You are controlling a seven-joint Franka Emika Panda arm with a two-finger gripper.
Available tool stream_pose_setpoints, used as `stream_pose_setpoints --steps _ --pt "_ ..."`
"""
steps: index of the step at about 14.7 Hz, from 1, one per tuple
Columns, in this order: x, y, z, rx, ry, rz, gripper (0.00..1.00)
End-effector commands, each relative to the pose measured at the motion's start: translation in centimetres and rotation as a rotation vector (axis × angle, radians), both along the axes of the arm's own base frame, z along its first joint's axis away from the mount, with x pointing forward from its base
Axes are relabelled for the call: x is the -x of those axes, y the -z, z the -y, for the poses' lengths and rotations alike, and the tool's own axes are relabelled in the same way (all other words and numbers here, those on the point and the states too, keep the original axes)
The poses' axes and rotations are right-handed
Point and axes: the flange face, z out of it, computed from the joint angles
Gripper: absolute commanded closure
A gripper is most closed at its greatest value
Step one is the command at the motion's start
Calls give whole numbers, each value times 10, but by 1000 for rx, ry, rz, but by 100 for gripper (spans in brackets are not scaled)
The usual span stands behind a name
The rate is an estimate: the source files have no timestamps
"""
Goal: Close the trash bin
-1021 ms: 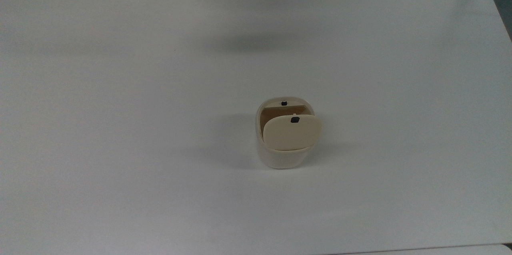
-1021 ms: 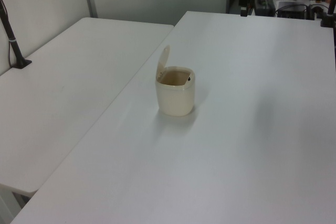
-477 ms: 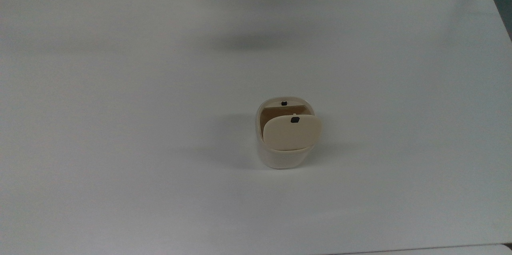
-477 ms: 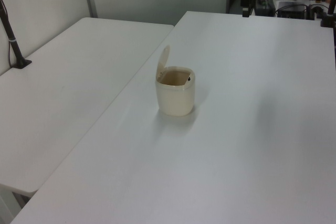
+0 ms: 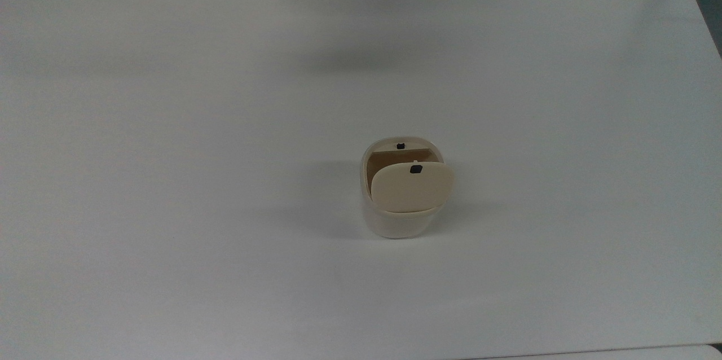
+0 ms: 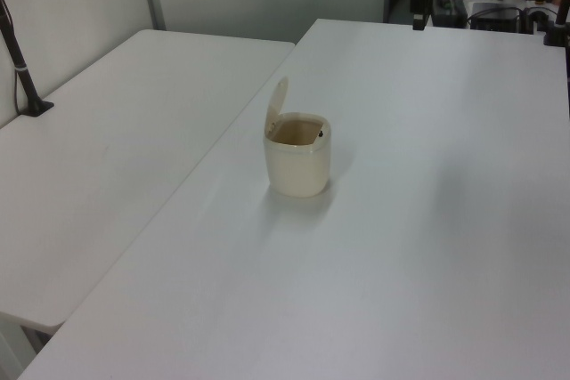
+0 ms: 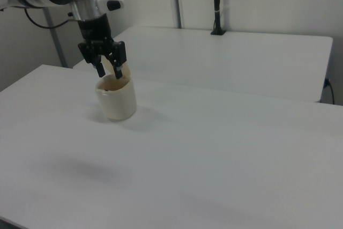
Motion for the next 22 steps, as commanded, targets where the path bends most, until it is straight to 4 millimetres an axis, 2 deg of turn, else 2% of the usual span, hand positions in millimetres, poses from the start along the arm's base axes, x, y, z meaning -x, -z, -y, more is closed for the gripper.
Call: stream_pose_setpoints --steps 1,3,4,7,10,13,14,17,19,21,22 --pt "8 -2 1 -15 -39 -20 78" --pt "6 -1 1 -15 -41 -20 96" --pt "6 0 0 -15 -41 -20 100" --pt "1 3 -2 -16 -47 -10 100" --pt "-18 11 -11 -37 -60 61 100" --pt "-38 10 -23 -86 -64 170 100" --pt "-49 4 -32 -108 -68 223 100" --pt "-82 6 -68 -154 -97 359 100" --pt "-94 5 -93 -170 -126 471 100" --pt "-105 12 -109 -181 -148 556 100" --pt "-110 18 -123 -189 -165 582 100"
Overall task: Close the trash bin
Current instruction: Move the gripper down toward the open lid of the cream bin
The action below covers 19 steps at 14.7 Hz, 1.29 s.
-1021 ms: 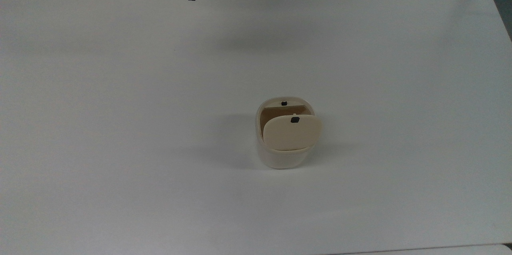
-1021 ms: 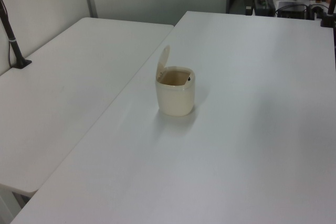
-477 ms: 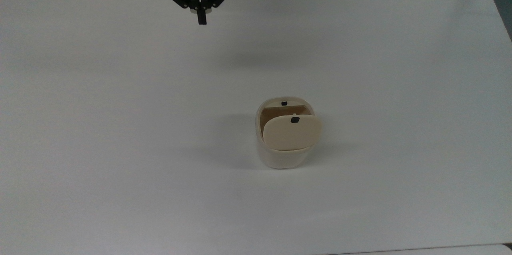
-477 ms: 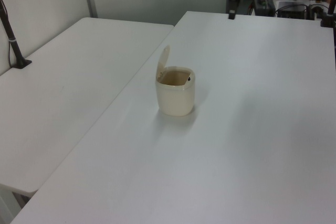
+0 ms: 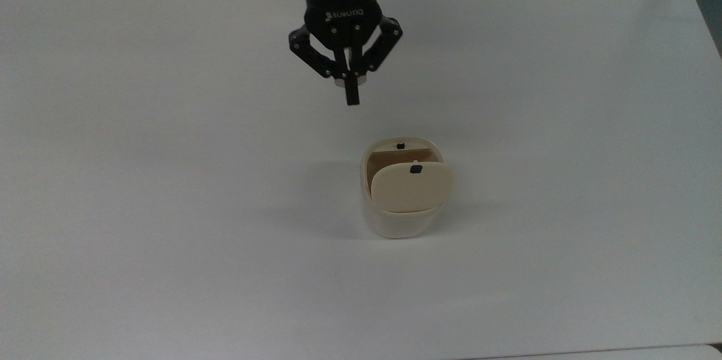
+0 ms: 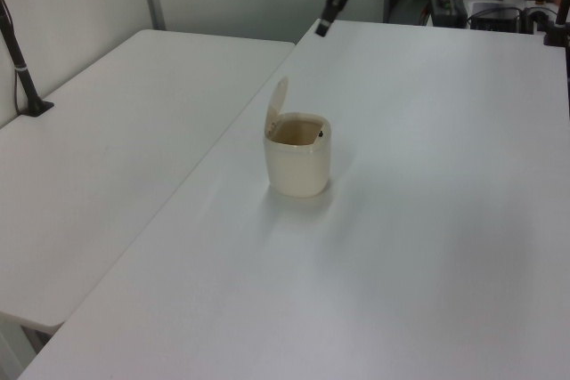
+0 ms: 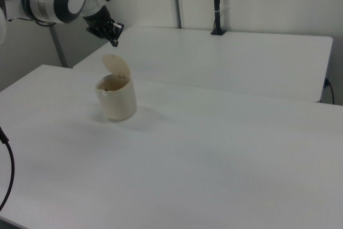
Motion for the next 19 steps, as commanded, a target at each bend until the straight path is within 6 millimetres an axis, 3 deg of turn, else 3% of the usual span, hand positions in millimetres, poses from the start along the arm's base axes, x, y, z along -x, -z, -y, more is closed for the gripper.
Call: stream_pose_setpoints --steps 1,5,12,19 --pt "-19 13 -42 -40 -41 116 100" --pt "-30 31 -69 -75 -35 210 100" --pt "-44 63 -73 -80 -36 258 100" --pt "-26 81 -68 18 -28 -16 100"
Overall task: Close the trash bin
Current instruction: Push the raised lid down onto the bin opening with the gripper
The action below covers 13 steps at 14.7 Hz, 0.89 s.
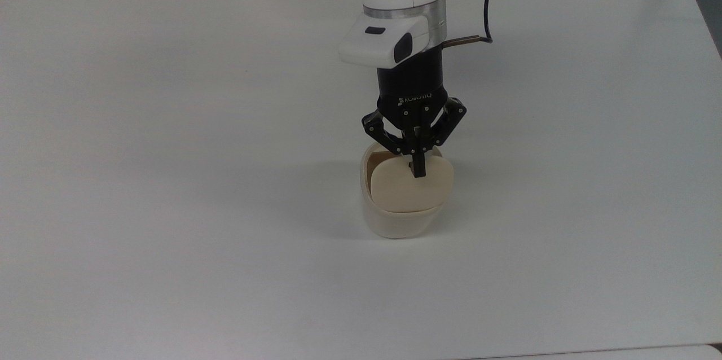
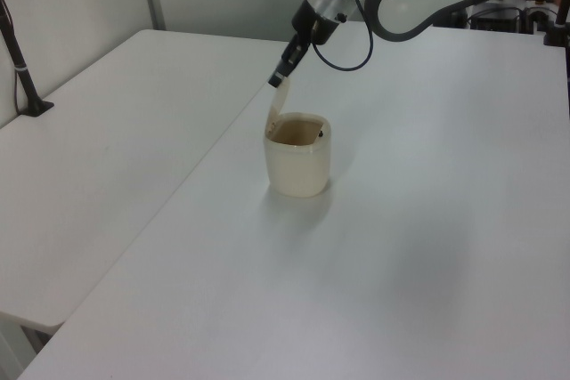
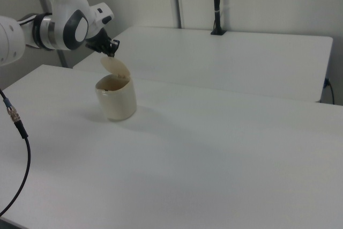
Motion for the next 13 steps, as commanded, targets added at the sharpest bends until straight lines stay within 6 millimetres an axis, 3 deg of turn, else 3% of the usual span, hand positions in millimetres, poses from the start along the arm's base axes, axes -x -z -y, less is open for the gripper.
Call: stream_pose_setpoints --steps 1,4,7,13 --pt "14 -2 5 69 27 -117 100" --pt "22 14 8 146 20 -236 100" --pt "30 40 -1 168 4 -295 100" --pt "27 72 -8 174 2 -334 100"
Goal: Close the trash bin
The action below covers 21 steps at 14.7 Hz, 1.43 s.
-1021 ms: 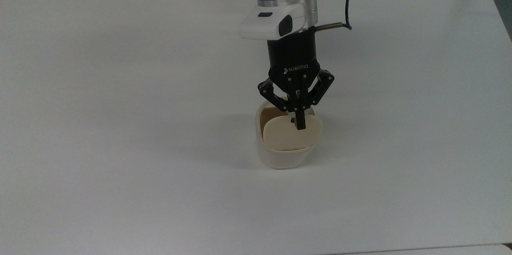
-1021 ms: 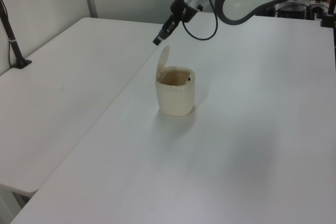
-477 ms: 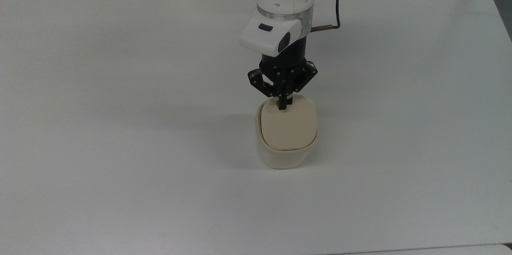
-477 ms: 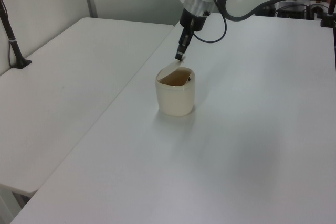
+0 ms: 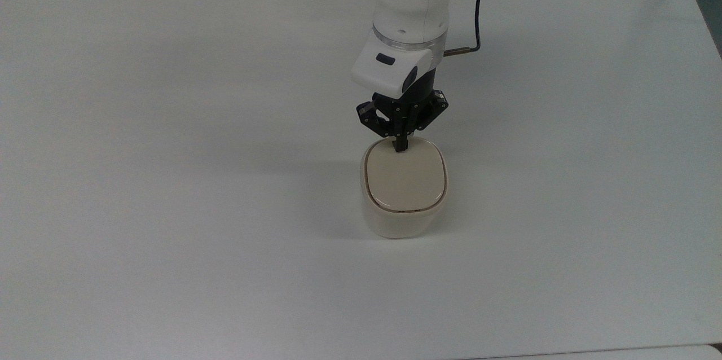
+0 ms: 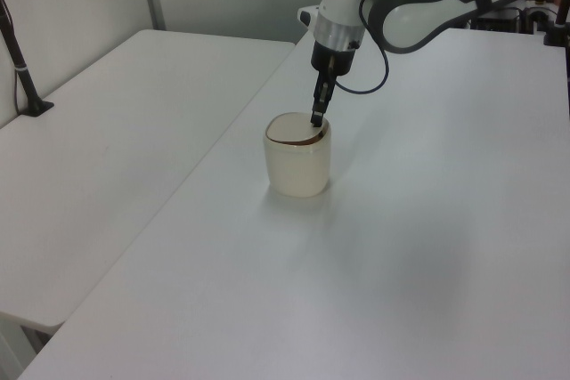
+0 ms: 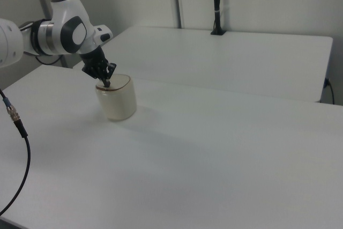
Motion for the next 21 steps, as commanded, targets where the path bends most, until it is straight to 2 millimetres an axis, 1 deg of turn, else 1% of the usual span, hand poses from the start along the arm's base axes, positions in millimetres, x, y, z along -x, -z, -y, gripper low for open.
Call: stream_pose_setpoints --steps 1,2,4,5,6,7,9,10,12,14,18,20,21 --pt "2 20 -2 23 15 -29 100" --pt "1 27 -4 26 13 -38 100" --pt "0 32 -3 28 14 -44 100" --pt "-1 31 -2 27 16 -42 100" --pt "-1 25 0 21 21 -36 100" --pt "-1 11 2 16 25 -20 100" --pt "5 -30 12 0 39 28 100" --pt "11 -46 21 0 50 26 100" --pt "23 -70 48 13 94 -20 100" --pt "41 -93 67 30 124 -84 100" --pt "82 -120 107 61 174 -191 100" --pt "103 -130 121 66 195 -226 100" --pt "111 -131 124 69 200 -251 100"
